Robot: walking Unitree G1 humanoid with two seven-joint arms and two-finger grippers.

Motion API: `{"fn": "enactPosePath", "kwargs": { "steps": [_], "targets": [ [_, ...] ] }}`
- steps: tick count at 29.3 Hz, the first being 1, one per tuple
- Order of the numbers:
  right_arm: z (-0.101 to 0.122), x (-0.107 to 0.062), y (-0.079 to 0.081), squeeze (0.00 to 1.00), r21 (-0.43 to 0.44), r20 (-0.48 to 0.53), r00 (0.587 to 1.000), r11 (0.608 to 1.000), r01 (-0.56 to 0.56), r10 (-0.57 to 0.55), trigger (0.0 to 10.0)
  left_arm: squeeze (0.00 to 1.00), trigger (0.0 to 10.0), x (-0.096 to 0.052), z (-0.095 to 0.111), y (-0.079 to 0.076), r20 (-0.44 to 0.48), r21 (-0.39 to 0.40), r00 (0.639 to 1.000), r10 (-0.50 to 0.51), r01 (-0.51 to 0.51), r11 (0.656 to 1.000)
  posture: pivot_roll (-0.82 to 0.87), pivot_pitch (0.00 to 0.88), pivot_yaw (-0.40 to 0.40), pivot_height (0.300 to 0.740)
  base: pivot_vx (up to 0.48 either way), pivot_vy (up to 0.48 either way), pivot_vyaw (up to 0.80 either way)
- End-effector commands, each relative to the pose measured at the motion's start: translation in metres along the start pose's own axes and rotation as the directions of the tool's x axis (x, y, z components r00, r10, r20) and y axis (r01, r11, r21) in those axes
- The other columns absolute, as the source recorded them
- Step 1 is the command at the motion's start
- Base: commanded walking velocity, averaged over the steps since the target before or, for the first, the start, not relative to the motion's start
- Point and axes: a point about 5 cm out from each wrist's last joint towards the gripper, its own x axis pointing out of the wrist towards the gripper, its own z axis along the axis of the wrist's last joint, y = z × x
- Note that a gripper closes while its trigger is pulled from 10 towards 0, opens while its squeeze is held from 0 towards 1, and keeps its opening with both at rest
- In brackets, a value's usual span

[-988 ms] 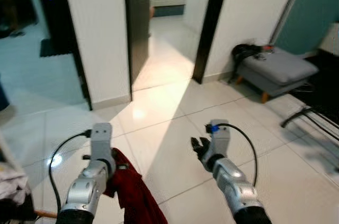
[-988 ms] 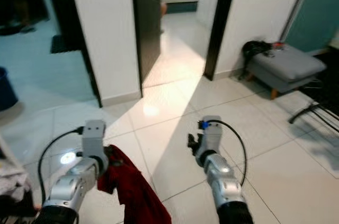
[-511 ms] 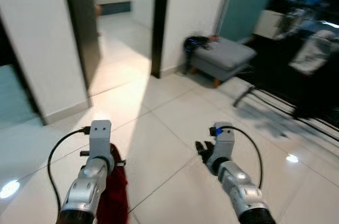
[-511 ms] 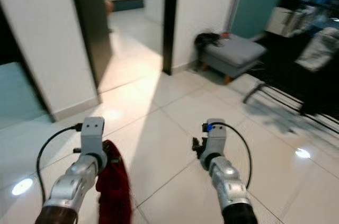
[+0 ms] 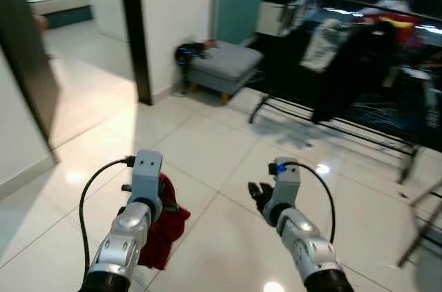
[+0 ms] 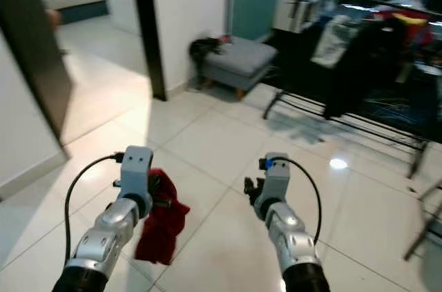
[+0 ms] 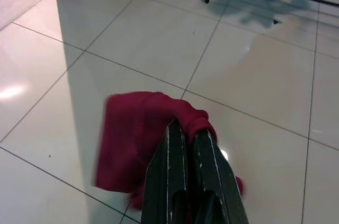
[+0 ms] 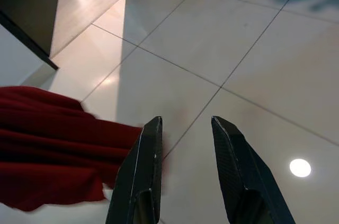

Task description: Hang hanger

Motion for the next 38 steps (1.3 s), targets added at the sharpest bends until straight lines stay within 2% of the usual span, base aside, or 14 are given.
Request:
{"fn": "enactPosePath", "kwargs": {
  "steps": [1,3,13,26,38],
  "targets": [
    [0.002,0.001,0.001,0.0,0.014,0.0,1.0,1.0,-0.014,0.014,10.0,0.0,10.0,-0.002,0.002,-0.001,0.009,-0.025,1.0,-0.002,0.002,1.0,-0.02,0.0,-0.036,0.74,0.0,0.0,0.0],
    [0.008,0.005,0.008,0.0,-0.03,0.018,0.999,0.998,-0.047,0.048,10.0,0.0,10.0,-0.001,-0.002,-0.002,0.004,-0.04,1.0,-0.009,0.009,0.999,-0.04,0.0,-0.029,0.74,0.0,0.0,0.0],
    [0.017,0.007,0.012,0.0,-0.054,0.038,0.996,0.995,-0.081,0.083,10.0,0.0,10.0,0.004,0.009,-0.007,0.043,-0.059,0.999,-0.026,0.029,0.998,-0.03,0.0,-0.047,0.74,0.137,0.0,0.0],
    [0.018,0.011,0.005,0.0,-0.059,0.03,0.997,0.996,-0.066,0.068,10.0,0.0,10.0,0.005,0.015,-0.002,0.066,-0.067,0.998,-0.006,0.01,0.998,-0.03,0.0,-0.045,0.74,0.395,0.0,0.0],
    [0.019,0.014,0.004,0.0,-0.072,0.031,0.997,0.995,-0.07,0.073,10.0,0.0,10.0,0.009,0.019,-0.001,0.08,-0.068,0.997,-0.006,0.012,0.998,-0.02,0.0,-0.055,0.74,0.421,0.0,-0.48]
  ]
}}
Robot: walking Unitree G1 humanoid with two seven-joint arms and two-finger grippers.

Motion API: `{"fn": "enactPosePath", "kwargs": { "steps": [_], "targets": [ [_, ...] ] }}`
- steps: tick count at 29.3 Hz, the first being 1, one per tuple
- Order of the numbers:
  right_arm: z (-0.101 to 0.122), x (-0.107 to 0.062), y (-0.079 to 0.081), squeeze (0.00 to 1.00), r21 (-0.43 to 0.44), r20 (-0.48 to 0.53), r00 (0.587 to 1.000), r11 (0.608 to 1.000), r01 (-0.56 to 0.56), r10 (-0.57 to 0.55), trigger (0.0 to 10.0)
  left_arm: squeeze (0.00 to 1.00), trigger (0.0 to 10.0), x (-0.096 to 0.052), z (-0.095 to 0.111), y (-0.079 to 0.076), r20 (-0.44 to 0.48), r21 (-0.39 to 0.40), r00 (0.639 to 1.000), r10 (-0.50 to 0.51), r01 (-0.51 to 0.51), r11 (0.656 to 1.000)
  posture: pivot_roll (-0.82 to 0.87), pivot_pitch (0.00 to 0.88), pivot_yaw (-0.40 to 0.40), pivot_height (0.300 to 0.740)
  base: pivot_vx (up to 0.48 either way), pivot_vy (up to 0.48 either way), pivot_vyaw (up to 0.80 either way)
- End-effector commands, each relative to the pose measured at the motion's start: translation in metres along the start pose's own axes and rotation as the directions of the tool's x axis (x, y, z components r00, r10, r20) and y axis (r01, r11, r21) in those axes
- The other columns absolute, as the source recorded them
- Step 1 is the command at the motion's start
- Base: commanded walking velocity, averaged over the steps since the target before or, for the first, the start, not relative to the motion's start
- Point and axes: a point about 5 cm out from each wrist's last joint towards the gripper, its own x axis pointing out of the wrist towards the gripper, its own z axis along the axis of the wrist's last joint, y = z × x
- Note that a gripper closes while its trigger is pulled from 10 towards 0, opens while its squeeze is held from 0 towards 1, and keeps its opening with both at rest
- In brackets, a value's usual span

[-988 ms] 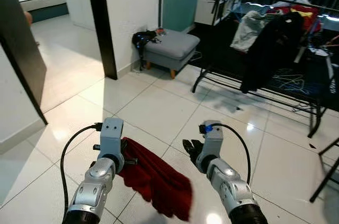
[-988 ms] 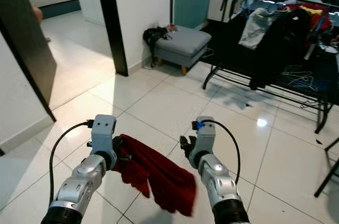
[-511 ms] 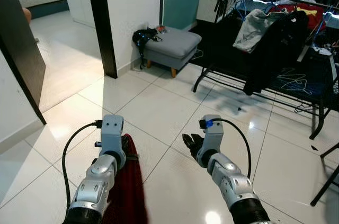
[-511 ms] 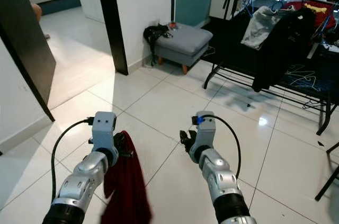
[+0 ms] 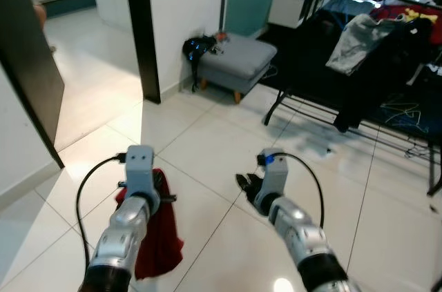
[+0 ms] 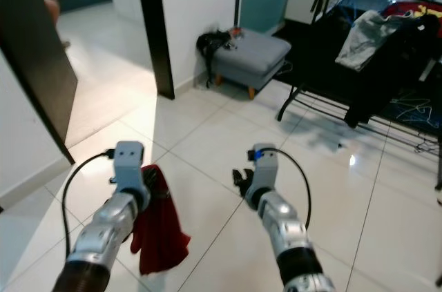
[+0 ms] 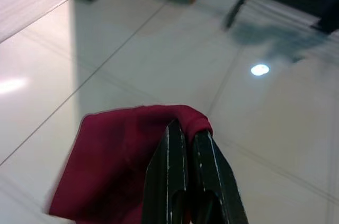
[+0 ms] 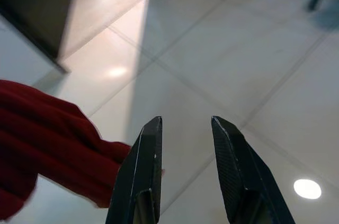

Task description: Hang hanger

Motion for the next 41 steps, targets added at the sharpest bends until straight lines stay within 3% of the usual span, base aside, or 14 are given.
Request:
{"fn": "enactPosePath", "kwargs": {
  "steps": [1,27,41],
  "targets": [
    [-0.0009,0.0024,0.0061,0.0,0.003,0.007,1.0,1.0,-0.018,0.018,10.0,0.0,10.0,-0.0019,-0.0036,0.0035,-0.003,-0.005,1.0,0.012,-0.012,1.0,-0.02,0.0,-0.055,0.74,0.416,0.0,-0.5],
    [0.0013,0.0023,0.0012,0.0,0.0,0.026,1.0,1.0,0.002,-0.002,10.0,0.0,10.0,0.0012,-0.0028,0.0022,0.001,0.002,1.0,-0.004,0.004,1.0,-0.03,0.0,-0.044,0.74,0.405,0.0,-0.62],
    [0.003,0.0026,0.0028,0.0,0.005,0.045,0.999,1.0,-0.011,0.011,10.0,0.0,10.0,0.0022,-0.003,0.004,-0.003,0.01,1.0,-0.006,0.006,1.0,-0.03,0.0,-0.039,0.74,0.389,0.0,0.0]
  ]
}}
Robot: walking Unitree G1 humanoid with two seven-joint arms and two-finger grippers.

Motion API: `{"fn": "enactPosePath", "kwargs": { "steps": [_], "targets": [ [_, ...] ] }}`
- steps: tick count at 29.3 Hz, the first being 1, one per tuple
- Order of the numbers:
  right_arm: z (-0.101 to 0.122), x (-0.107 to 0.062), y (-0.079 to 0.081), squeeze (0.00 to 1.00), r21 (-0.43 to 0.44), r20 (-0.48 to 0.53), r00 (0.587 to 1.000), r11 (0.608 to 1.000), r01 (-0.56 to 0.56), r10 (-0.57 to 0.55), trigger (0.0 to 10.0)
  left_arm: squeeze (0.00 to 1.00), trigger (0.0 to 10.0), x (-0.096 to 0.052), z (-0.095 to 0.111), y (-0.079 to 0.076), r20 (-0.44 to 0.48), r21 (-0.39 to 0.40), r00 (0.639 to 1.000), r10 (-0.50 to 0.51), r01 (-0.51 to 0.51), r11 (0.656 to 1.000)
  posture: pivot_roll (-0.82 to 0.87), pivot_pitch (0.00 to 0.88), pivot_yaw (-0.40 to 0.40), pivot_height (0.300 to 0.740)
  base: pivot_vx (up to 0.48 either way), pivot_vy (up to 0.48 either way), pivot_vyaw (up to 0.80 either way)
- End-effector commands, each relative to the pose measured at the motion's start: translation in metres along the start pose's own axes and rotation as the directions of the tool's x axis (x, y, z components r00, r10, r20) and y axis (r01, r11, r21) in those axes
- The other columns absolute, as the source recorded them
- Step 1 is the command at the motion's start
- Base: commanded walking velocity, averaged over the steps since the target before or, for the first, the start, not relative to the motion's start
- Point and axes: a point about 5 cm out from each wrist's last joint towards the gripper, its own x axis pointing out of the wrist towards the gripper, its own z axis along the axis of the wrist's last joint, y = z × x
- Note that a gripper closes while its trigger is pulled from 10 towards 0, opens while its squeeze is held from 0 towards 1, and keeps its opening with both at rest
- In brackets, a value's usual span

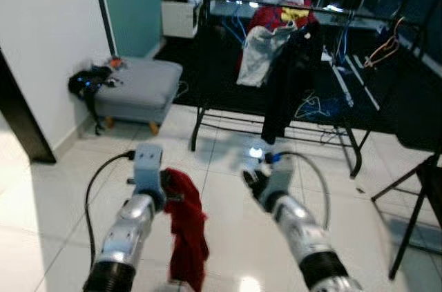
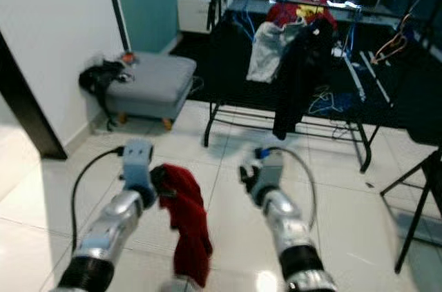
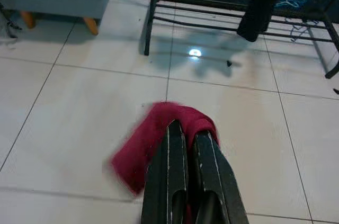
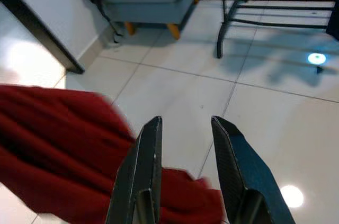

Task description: Hang hanger

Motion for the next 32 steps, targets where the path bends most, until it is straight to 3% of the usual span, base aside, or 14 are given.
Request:
{"fn": "enactPosePath", "kwargs": {
  "steps": [1,32],
  "targets": [
    [0.0005,-0.0049,-0.0143,0.0,0.005,0.005,0.999,0.999,0.043,-0.043,10.0,0.0,10.0,0.0013,0.0044,-0.0043,0.019,0.011,1.0,-0.018,0.018,1.0,-0.03,0.0,-0.039,0.74,0.382,0.0,0.0],
    [0.0,-0.0059,-0.0162,0.0,0.001,-0.002,0.999,0.999,0.042,-0.042,10.0,0.0,10.0,0.0005,0.0031,-0.0058,0.017,0.006,1.0,-0.019,0.019,1.0,-0.02,0.0,-0.052,0.74,0.368,0.0,0.0]
  ]
}}
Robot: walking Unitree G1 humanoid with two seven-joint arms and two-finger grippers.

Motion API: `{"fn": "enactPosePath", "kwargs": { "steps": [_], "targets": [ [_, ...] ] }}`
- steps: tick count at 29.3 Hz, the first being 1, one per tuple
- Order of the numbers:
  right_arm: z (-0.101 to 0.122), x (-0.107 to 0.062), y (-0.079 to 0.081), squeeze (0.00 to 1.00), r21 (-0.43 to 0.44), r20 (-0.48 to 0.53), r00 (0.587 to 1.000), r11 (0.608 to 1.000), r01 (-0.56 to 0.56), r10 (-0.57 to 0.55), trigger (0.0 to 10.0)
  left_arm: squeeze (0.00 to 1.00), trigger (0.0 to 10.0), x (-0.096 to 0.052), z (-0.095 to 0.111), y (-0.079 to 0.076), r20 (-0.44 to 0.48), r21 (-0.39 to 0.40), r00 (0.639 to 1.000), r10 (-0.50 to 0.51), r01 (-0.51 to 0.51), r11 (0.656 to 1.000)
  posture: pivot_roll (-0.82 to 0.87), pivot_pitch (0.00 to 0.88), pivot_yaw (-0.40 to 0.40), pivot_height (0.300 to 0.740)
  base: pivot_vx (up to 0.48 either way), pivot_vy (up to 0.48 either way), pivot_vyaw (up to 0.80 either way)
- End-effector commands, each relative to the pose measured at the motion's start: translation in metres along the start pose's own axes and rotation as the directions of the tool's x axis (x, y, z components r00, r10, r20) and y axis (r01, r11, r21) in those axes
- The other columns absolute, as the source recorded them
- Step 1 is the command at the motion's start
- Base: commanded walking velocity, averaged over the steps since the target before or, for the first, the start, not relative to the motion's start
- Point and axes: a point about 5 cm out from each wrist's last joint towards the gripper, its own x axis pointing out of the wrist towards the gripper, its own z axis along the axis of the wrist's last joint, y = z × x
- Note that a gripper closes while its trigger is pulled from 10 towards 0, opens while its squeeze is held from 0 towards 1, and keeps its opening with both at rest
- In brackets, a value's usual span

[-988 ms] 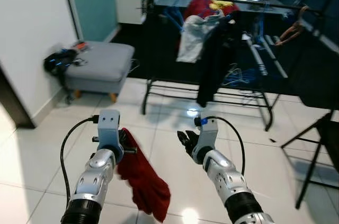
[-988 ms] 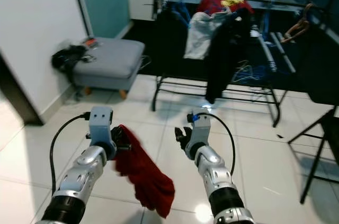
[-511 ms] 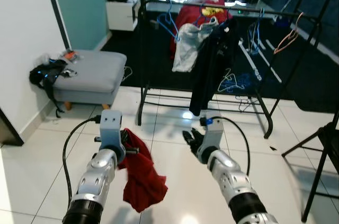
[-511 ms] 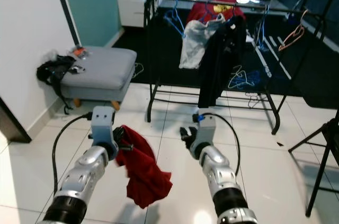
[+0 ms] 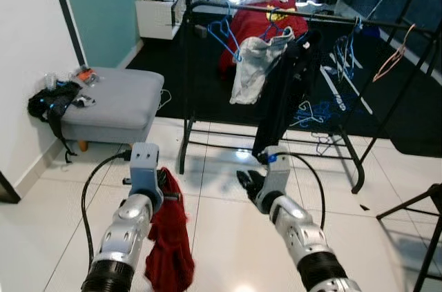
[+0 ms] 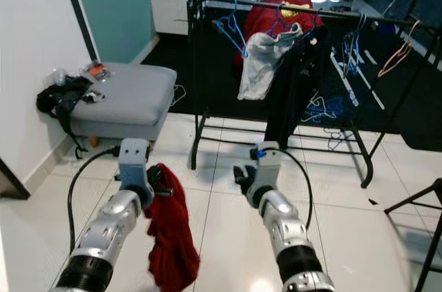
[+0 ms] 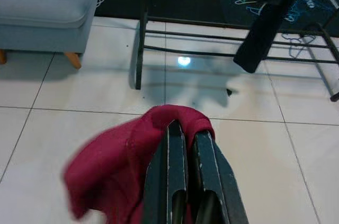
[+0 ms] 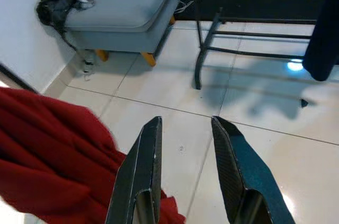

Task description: Hang hanger

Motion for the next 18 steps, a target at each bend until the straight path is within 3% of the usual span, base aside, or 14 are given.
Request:
{"fn": "enactPosePath", "kwargs": {
  "steps": [1,8,18],
  "targets": [
    [-0.0019,-0.0019,-0.005,0.0,0.003,-0.01,1.0,1.0,0.014,-0.014,10.0,0.0,10.0,0.0005,0.0038,-0.0025,0.016,-0.004,1.0,-0.003,0.003,1.0,-0.02,0.0,-0.053,0.74,0.356,0.0,0.0],
    [-0.0029,-0.0007,-0.0032,0.0,0.004,-0.013,1.0,1.0,0.012,-0.012,10.0,0.0,10.0,0.0009,0.0052,-0.0015,0.02,-0.005,1.0,0.002,-0.002,1.0,-0.01,0.0,-0.055,0.74,0.327,0.0,0.0],
    [0.0025,0.0042,0.0027,0.0,0.015,0.005,1.0,1.0,0.01,-0.01,10.0,0.0,10.0,0.0024,0.0091,0.0061,0.032,0.022,0.999,0.035,-0.036,0.999,-0.02,0.0,-0.025,0.74,0.0,0.0,0.0]
  ]
}}
